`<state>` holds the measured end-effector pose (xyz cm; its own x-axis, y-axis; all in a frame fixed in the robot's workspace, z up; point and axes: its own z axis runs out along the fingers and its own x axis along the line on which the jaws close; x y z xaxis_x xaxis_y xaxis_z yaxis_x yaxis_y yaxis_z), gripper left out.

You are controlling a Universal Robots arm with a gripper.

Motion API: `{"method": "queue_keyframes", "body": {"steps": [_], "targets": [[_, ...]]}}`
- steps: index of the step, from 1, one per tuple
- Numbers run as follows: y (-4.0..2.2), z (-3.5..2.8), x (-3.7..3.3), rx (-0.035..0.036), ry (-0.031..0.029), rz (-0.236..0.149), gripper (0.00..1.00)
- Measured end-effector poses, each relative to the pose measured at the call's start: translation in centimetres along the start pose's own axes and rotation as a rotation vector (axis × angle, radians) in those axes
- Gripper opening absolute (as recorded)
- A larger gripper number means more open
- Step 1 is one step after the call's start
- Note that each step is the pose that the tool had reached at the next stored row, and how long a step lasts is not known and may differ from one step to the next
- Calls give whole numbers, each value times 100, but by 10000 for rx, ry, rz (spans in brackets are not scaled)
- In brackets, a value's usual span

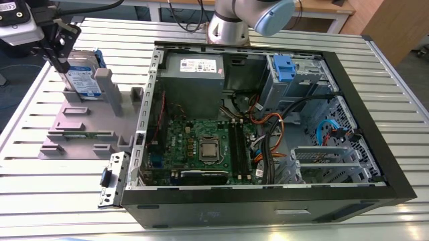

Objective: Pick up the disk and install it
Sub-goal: 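Reach for the disk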

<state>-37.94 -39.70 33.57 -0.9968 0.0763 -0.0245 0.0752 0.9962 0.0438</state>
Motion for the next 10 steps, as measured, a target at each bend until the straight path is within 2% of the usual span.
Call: {"method": "queue_keyframes", "body": {"steps": [5,10], "targets": [[41,3,3,-1,-1,-1,11],[48,3,3,0,0,-1,11]]}}
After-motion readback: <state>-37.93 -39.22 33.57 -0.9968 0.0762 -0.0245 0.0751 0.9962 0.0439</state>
